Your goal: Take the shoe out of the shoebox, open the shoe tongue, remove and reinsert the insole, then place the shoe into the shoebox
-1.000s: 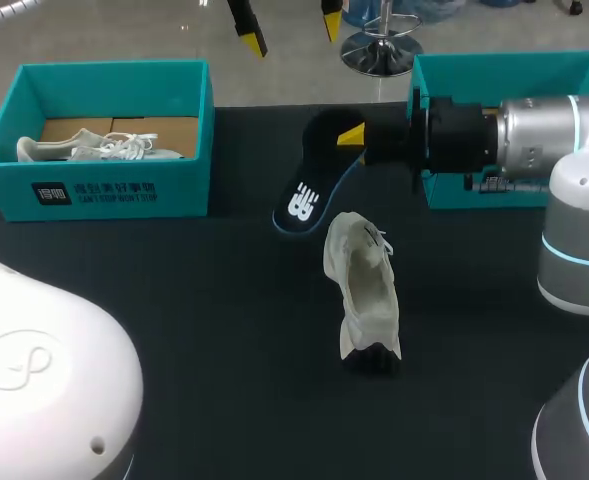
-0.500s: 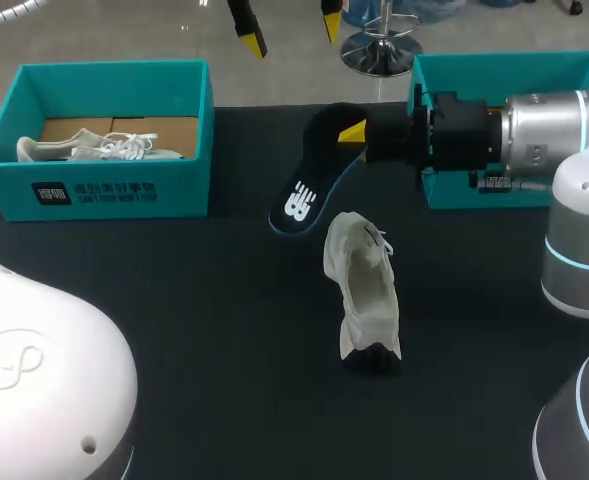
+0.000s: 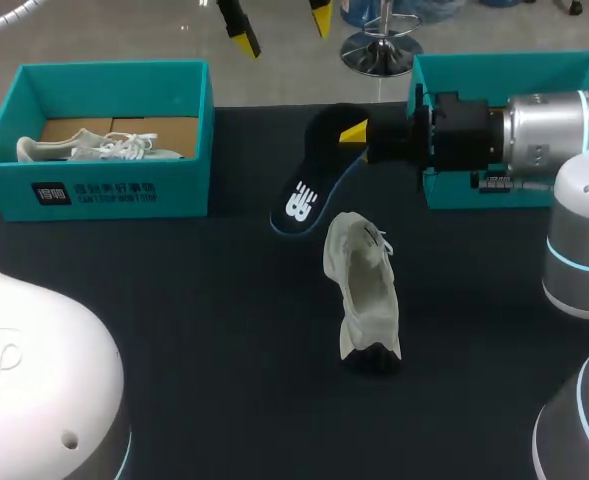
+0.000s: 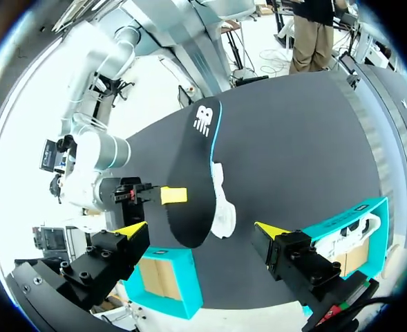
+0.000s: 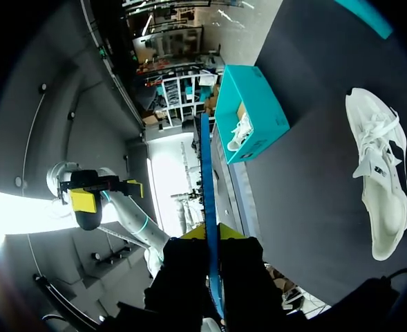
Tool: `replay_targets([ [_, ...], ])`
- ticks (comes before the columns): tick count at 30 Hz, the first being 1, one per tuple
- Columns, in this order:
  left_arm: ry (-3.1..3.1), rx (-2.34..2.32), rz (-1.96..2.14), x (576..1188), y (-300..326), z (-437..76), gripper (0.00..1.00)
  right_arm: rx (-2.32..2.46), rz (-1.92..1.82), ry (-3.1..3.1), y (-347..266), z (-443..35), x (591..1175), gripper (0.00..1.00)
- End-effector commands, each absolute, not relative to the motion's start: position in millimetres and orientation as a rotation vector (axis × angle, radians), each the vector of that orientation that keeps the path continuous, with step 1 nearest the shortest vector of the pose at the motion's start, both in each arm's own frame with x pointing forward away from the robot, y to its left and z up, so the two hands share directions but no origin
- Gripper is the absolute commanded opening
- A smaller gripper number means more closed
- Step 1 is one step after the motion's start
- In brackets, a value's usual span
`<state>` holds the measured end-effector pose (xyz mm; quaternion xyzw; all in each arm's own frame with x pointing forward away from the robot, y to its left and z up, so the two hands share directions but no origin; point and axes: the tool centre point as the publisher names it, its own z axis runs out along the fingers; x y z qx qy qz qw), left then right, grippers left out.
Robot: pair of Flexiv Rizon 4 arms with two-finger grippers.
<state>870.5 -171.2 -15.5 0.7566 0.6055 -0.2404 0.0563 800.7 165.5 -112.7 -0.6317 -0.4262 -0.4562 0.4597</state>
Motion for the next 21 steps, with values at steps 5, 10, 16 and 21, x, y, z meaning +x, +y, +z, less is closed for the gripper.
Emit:
replay_targets([
  [5,1.472,1.788,-1.271,855,-118,-39,1.00,-1.560,-1.122,-1.050,166,-113,800,0.00],
  [10,1.400,1.714,-1.311,845,-110,-44,1.00,-1.560,-1.122,-1.050,166,-113,800,0.00],
  [16,1.394,1.627,-1.313,837,-105,-50,1.00,-1.560,-1.122,-1.050,166,-113,800,0.00],
  [21,1.396,1.580,-1.349,833,-107,-53,1.00,-1.560,-1.122,-1.050,166,-113,800,0.00],
])
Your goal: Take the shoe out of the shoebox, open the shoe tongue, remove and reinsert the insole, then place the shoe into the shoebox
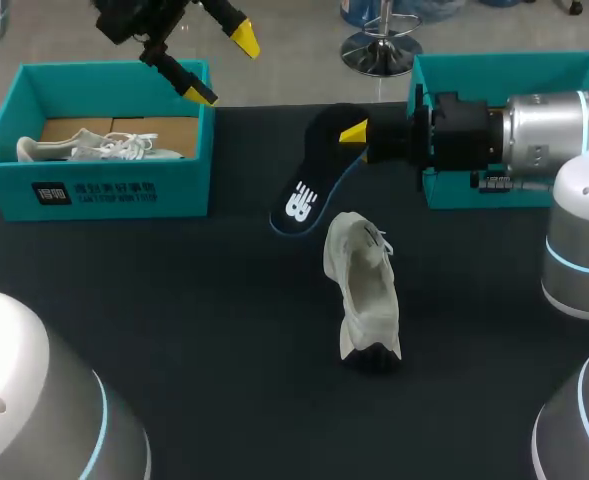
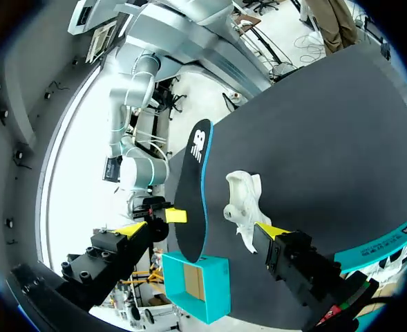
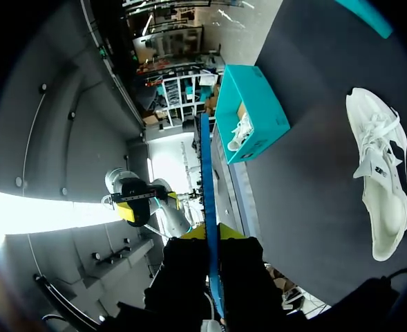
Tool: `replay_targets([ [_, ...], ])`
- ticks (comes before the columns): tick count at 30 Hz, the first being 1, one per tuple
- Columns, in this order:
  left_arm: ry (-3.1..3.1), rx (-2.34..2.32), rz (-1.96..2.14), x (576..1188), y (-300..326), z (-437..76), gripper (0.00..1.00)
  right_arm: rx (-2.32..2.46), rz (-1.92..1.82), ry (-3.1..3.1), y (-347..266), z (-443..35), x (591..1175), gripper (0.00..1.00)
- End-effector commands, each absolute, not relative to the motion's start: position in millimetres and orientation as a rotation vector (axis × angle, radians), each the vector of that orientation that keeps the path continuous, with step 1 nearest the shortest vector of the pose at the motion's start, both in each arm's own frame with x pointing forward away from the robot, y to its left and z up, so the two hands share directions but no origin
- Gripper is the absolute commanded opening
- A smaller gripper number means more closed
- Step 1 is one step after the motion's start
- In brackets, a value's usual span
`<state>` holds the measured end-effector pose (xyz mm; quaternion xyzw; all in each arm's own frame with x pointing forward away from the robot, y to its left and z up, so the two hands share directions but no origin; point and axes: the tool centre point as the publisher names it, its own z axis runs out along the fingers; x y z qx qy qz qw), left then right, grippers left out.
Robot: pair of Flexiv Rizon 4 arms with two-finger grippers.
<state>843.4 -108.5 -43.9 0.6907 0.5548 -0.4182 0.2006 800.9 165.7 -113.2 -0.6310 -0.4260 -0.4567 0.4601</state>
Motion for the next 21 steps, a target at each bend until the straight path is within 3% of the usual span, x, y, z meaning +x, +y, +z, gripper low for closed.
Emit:
replay_targets([
  [1,1.398,1.577,-1.352,833,-108,-53,1.00,-1.560,-1.122,-1.050,166,-113,800,0.00],
  [21,1.399,1.549,-1.384,831,-116,-72,1.00,-1.560,-1.122,-1.050,166,-113,800,0.00],
])
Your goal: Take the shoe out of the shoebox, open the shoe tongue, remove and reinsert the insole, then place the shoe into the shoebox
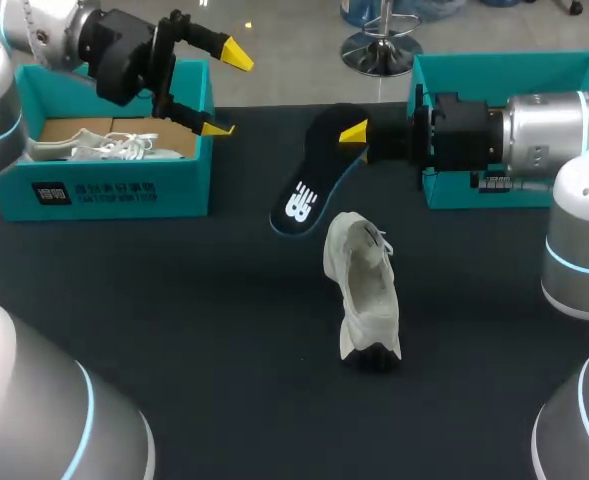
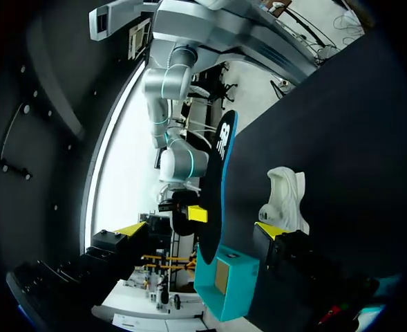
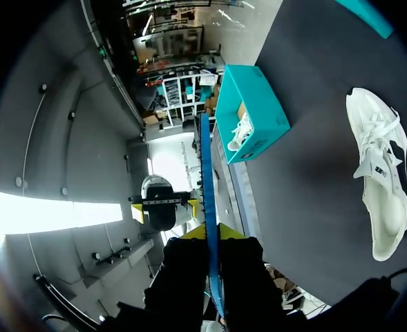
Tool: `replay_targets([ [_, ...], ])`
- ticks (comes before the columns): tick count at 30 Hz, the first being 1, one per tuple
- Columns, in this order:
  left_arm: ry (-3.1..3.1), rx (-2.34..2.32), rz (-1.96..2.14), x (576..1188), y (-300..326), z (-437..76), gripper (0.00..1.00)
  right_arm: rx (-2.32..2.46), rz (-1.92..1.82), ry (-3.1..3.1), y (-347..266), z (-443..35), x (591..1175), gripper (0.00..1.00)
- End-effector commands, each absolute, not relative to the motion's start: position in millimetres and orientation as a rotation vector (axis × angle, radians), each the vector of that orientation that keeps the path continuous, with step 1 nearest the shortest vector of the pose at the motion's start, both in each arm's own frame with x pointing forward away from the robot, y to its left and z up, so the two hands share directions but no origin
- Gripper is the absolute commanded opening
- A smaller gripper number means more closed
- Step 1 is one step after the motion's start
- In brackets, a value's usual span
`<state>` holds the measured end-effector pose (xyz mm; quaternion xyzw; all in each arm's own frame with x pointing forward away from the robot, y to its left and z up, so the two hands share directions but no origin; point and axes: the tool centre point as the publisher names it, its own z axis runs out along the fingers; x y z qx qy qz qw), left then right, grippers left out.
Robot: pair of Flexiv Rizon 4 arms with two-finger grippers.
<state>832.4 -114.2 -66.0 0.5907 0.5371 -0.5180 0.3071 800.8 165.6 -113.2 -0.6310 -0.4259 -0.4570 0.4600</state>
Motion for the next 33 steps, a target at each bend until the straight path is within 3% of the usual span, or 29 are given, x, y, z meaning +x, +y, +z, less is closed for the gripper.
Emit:
replay_targets([
  [1,1.399,1.549,-1.384,831,-116,-72,1.00,-1.560,-1.122,-1.050,166,-113,800,0.00],
  [33,1.225,1.461,-1.347,814,-123,-91,1.00,-1.560,-1.122,-1.050,166,-113,800,0.00],
])
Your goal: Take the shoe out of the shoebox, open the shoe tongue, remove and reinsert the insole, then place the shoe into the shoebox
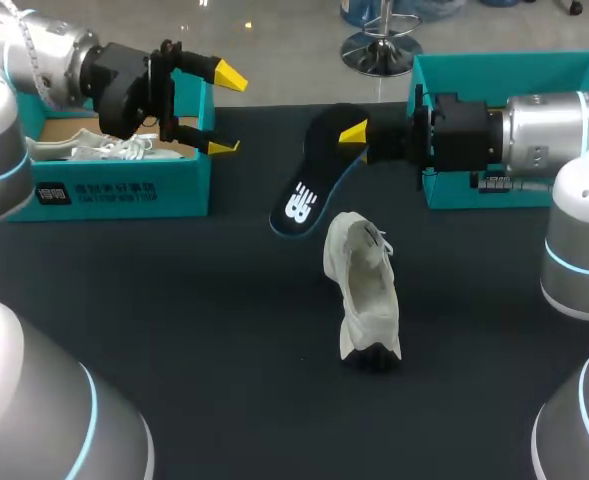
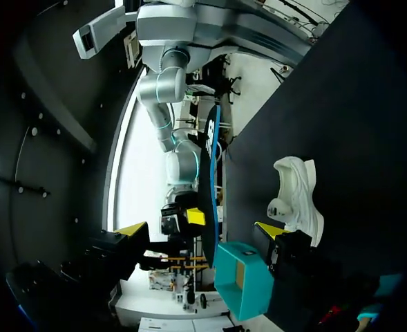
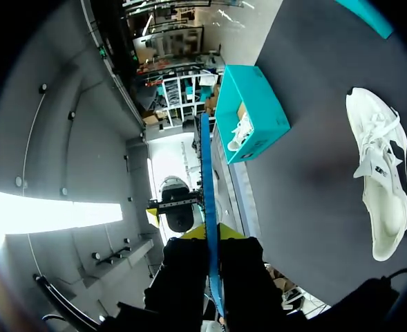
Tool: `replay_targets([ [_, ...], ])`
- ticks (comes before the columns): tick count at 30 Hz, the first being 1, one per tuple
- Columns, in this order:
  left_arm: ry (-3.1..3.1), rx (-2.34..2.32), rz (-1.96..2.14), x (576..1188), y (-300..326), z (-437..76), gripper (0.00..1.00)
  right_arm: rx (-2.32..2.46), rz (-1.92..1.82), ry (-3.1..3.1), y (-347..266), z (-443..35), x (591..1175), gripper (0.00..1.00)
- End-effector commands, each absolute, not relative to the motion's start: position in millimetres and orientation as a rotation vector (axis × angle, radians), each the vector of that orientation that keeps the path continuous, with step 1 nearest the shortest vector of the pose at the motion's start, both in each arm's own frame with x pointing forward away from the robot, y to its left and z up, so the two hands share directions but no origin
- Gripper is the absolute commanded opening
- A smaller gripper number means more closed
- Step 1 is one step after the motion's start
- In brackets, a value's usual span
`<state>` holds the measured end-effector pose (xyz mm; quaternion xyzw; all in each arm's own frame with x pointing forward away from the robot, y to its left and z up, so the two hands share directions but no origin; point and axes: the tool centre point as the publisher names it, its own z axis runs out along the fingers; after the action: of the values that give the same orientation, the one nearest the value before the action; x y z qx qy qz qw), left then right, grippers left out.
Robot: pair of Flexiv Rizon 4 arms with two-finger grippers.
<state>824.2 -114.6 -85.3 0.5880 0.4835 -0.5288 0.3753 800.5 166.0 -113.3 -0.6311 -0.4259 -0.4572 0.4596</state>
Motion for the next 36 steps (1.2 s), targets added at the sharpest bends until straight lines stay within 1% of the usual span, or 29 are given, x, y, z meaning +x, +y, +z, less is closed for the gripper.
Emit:
replay_targets([
  [1,1.225,1.461,-1.346,813,-125,-92,1.00,-1.560,-1.122,-1.050,166,-113,800,0.00],
  [31,1.216,1.423,-1.454,790,-208,-112,1.00,-1.560,-1.122,-1.050,166,-113,800,0.00],
  [34,1.221,1.416,-1.464,789,-213,-113,0.85,-1.560,-1.122,-1.050,166,-113,800,0.00],
  [35,1.225,1.414,-1.465,789,-215,-114,0.74,-1.560,-1.122,-1.050,166,-113,800,0.00],
  [36,1.226,1.410,-1.470,788,-216,-114,0.66,-1.560,-1.122,-1.050,166,-113,800,0.00],
])
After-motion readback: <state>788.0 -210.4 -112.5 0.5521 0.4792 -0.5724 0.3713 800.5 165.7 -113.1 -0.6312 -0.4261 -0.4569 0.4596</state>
